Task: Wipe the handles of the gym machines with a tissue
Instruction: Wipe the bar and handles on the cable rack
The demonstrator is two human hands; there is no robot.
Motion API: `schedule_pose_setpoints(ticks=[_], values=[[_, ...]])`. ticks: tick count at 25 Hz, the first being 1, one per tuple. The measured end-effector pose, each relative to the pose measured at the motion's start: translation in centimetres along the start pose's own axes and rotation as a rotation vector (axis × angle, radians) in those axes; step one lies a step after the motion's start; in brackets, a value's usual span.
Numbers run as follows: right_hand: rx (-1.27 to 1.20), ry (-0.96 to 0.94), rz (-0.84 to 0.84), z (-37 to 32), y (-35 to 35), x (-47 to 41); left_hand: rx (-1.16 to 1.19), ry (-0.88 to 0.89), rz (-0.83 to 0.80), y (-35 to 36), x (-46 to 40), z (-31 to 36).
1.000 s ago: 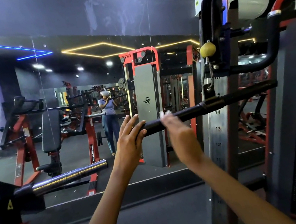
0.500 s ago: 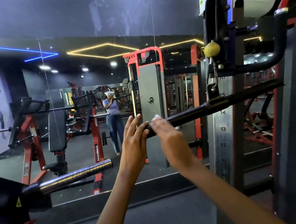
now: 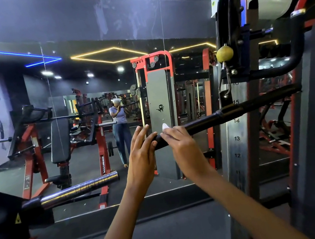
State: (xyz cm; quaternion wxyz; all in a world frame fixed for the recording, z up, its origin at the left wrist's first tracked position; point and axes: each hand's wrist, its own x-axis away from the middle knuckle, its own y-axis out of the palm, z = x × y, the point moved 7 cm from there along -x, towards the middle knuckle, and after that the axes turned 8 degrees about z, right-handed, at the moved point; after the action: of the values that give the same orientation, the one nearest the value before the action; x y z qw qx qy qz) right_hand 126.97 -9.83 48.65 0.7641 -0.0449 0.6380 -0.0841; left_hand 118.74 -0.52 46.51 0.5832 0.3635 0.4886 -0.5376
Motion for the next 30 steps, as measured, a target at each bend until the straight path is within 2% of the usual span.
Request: schedule_pose_setpoints(ticks=[1,2,5,7,9,11,12,13,14,17,18,19,21,24,26,28,30], values=[[-0.009,-0.026,-0.021,1.0,-0.1,-0.4,-0.004,0.000,0.001,-0.1,-0.1,-0.1],[0.011,0.029,-0.012,3.3,-0.7,-0.8,-0.006,-0.006,-0.008,-0.2,-0.2,-0.2],[0.168,0.477,0.055,11.5,-3.5,-0.1,-0.001,-0.021,-0.049,-0.2,0.0,0.1],[0.183,0.614,0.094,11.2,-3.2,-0.1,0.006,-0.027,-0.054,0.0,0.3,0.4],[0.087,0.464,0.049,5.2,-1.3,-1.2,0.020,-0.041,-0.026,0.0,0.2,0.3],[-0.028,0.174,0.061,-0.5,0.2,-0.2,0.034,-0.053,-0.004,-0.1,0.1,-0.1],[-0.093,0.111,0.068,-1.5,0.5,0.9,0.035,-0.057,-0.008,-0.1,0.1,-0.3],[-0.154,0.137,0.077,-1.0,0.3,1.9,0.035,-0.061,-0.017,0.0,0.0,-0.4],[-0.194,0.254,0.120,0.9,-0.5,3.0,0.033,-0.063,-0.025,0.0,0.0,-0.5],[-0.228,0.981,0.424,9.9,-3.4,6.2,0.038,-0.061,-0.019,-0.2,-0.2,-0.3],[-0.292,1.152,0.524,12.0,-3.8,6.5,0.040,-0.064,-0.008,-0.3,-0.3,-0.2],[-0.350,1.237,0.591,13.0,-3.5,6.4,0.040,-0.070,0.001,-0.4,-0.4,-0.1],[-0.405,1.255,0.583,11.3,-2.1,5.0,0.039,-0.083,0.015,-0.5,-0.5,0.0],[-0.508,1.080,0.377,3.8,1.2,4.1,0.025,-0.091,0.042,-0.8,-0.7,0.0],[-0.591,1.010,0.294,2.2,1.8,4.1,0.014,-0.096,0.032,-1.0,-1.0,-0.2],[-0.609,1.176,0.401,6.2,0.9,4.7,0.020,-0.097,0.016,-1.3,-1.1,-0.3],[-0.588,1.432,0.600,10.9,-0.8,6.0,0.023,-0.100,0.012,-1.4,-1.2,-0.1]])
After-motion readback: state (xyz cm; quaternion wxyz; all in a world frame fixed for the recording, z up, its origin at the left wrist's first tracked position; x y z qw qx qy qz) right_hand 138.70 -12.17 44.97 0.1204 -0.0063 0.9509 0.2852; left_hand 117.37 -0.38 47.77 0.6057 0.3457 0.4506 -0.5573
